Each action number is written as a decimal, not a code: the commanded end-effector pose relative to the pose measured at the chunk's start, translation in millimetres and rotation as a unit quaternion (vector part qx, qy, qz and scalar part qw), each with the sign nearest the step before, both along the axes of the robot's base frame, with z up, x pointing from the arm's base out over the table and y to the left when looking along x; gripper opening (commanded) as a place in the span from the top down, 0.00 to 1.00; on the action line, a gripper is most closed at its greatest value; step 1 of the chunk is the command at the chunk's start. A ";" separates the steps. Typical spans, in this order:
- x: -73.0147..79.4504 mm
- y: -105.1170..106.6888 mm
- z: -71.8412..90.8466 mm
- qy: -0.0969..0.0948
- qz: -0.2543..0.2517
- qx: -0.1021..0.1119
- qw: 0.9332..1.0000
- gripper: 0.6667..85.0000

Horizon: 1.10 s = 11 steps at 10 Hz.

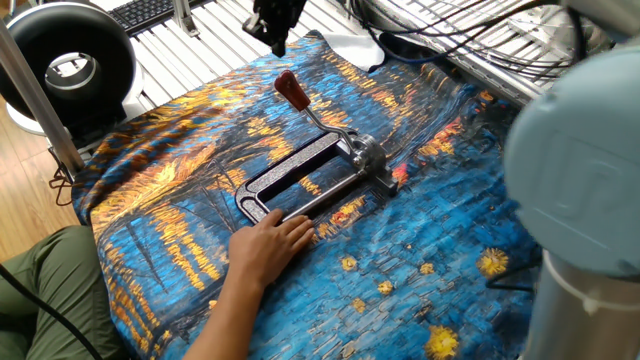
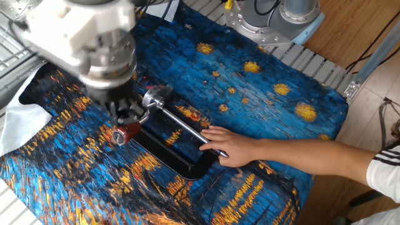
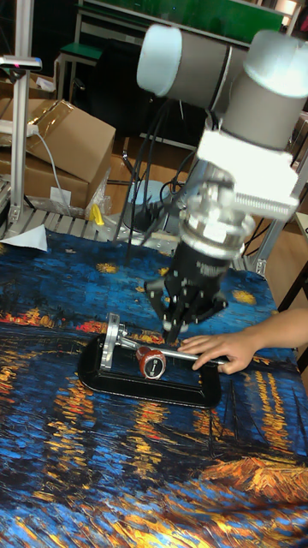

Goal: Pull up the lever

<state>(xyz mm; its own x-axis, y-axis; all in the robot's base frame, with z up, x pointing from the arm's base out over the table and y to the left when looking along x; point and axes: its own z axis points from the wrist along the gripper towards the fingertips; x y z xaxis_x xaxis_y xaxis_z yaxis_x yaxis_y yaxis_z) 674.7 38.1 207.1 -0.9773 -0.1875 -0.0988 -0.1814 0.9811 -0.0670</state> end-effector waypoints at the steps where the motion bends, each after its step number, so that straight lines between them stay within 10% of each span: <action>1: 26.9 9.0 -11.8 0.000 0.010 -0.001 1.000 1.00; 6: 58.2 1.5 -41.3 -0.006 0.040 -0.023 0.999 1.00; 11: 51.3 -5.8 -71.8 0.024 0.047 -0.018 0.998 1.00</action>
